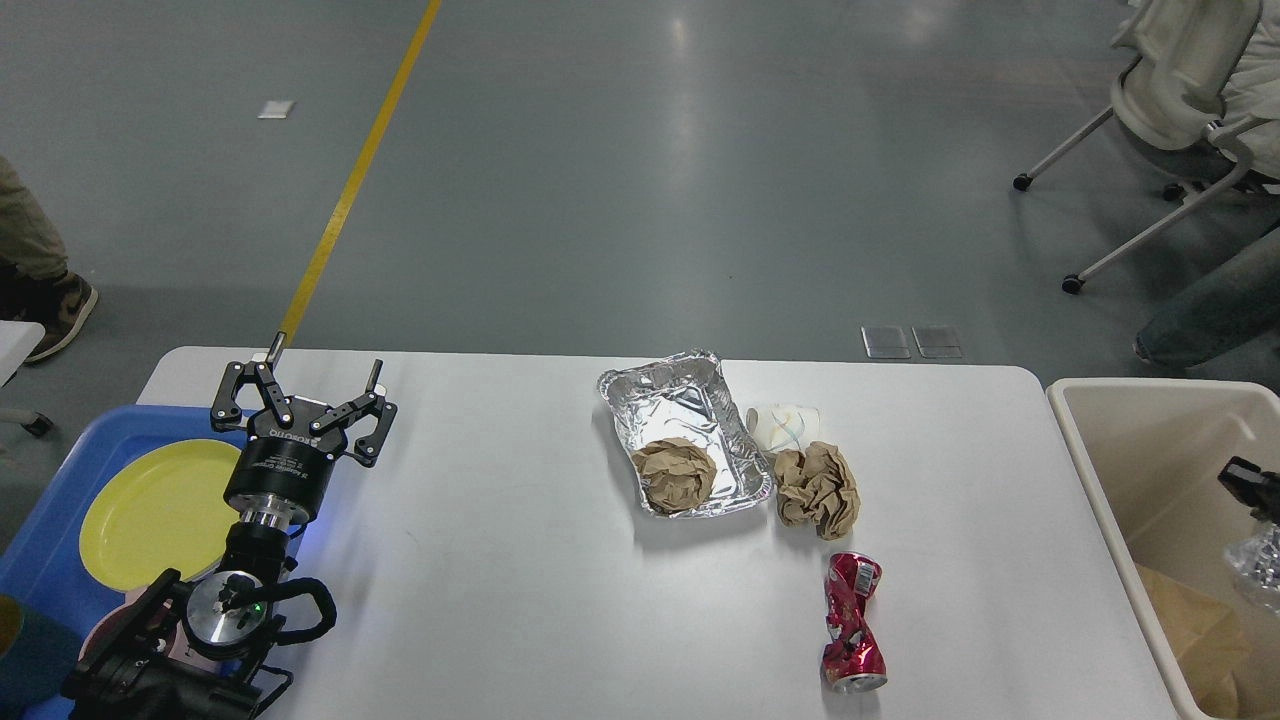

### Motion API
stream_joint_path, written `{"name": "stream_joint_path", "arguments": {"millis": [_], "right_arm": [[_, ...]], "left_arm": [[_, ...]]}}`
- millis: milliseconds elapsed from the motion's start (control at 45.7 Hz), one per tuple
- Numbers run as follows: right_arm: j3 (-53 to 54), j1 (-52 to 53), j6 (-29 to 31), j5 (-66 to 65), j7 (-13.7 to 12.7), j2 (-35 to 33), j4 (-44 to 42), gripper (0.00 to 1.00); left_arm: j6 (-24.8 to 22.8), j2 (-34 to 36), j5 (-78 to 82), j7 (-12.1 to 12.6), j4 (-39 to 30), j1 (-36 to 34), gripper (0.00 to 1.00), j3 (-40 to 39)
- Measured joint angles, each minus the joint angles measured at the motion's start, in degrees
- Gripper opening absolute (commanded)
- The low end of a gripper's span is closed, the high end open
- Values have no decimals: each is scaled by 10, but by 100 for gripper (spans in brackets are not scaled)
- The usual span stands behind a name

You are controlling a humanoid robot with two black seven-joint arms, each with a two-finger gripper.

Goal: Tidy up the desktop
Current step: 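Open the right gripper inside the bin to release the foil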

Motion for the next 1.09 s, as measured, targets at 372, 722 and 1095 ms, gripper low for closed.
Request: {"name": "stream_joint_path", "arguments": {"millis": [372,722,1095], "right_arm": [[10,-151,-101,22,-2,110,-136,0],[7,-188,-108,38,-3,145,-173,0],[7,-196,-127,38,-4,158,-175,47]], "left_arm": [[0,0,0,0,0,0,96,0],[0,0,0,0,0,0,96,0],[0,0,0,0,0,0,96,0]]}}
